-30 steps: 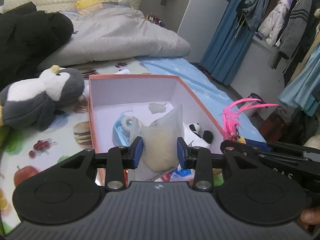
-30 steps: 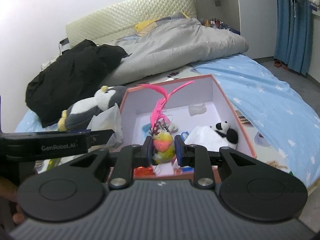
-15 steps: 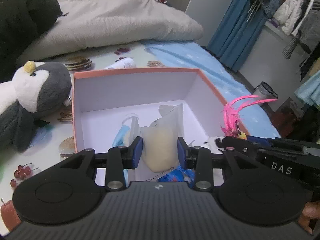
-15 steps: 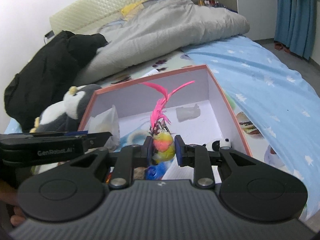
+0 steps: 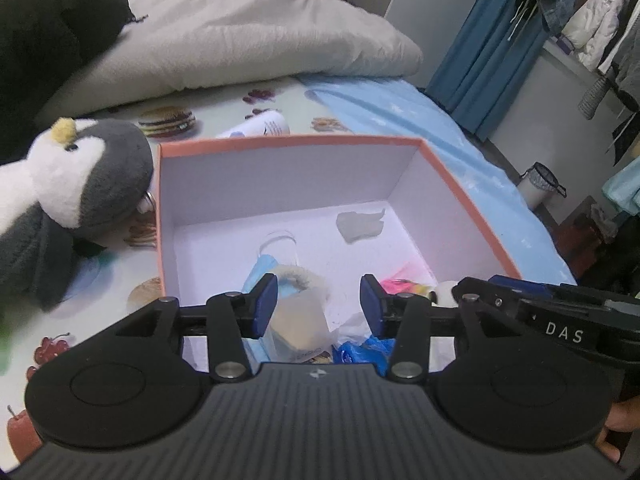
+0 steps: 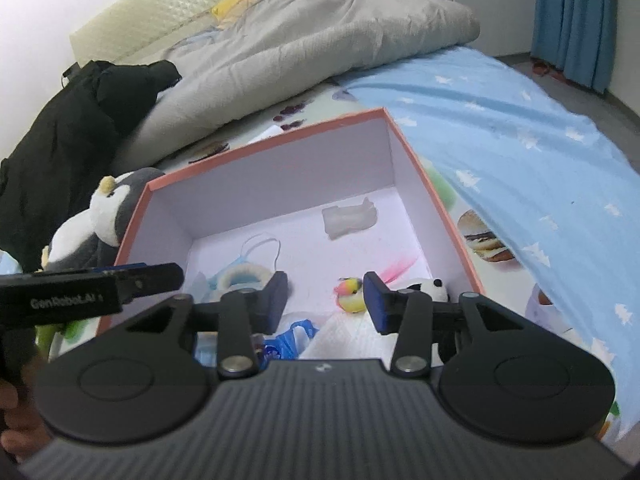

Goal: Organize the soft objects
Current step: 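Open both tools to drop the clear bag and feathered toy into the box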

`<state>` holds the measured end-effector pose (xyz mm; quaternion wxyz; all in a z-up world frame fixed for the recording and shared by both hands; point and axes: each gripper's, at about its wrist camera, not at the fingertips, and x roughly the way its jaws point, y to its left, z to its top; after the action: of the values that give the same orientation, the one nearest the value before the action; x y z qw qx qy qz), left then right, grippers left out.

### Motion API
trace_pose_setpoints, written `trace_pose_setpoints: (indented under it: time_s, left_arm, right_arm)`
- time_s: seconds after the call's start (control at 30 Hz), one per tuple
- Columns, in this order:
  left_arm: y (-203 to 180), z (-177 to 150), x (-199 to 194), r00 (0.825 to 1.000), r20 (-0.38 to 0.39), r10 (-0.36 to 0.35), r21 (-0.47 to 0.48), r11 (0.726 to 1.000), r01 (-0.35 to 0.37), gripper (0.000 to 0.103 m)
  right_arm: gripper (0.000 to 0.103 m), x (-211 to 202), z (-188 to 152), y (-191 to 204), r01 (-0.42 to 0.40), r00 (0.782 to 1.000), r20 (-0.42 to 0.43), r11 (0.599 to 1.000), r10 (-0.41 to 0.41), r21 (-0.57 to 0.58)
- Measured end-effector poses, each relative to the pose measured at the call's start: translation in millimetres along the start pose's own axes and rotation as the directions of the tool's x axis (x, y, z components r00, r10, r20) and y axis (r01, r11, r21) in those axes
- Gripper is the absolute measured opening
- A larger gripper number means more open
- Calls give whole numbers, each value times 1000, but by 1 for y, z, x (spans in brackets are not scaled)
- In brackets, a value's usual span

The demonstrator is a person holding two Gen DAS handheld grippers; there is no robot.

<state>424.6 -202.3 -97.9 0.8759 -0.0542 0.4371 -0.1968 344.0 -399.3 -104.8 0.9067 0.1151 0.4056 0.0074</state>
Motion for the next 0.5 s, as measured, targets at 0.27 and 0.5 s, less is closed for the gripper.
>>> trace_pose_setpoints:
  time_s: [0.27,0.5]
  left_arm:
    - [-21,-10,-74,997,73,-23,46,999,20,52]
    - [-41,-32,-145,989,140,-49,89,995,37,52]
  right_arm:
    - [45,-64,-9,16,-22,996,85,1000,23,-5]
    - [45,-128,-25,33,-29,985,168,999,31,-14]
